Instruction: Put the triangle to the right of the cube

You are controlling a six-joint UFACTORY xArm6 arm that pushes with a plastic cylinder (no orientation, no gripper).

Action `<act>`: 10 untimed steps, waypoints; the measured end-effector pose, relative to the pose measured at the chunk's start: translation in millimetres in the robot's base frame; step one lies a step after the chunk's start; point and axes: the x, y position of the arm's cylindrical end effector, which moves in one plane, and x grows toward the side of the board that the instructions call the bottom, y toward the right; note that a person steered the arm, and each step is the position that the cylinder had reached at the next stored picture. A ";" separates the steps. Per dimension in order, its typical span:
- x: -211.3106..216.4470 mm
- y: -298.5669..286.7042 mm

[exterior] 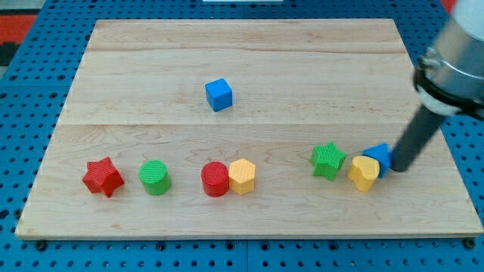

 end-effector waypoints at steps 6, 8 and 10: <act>-46.7 -132.2; -90.2 -135.4; -102.1 -159.0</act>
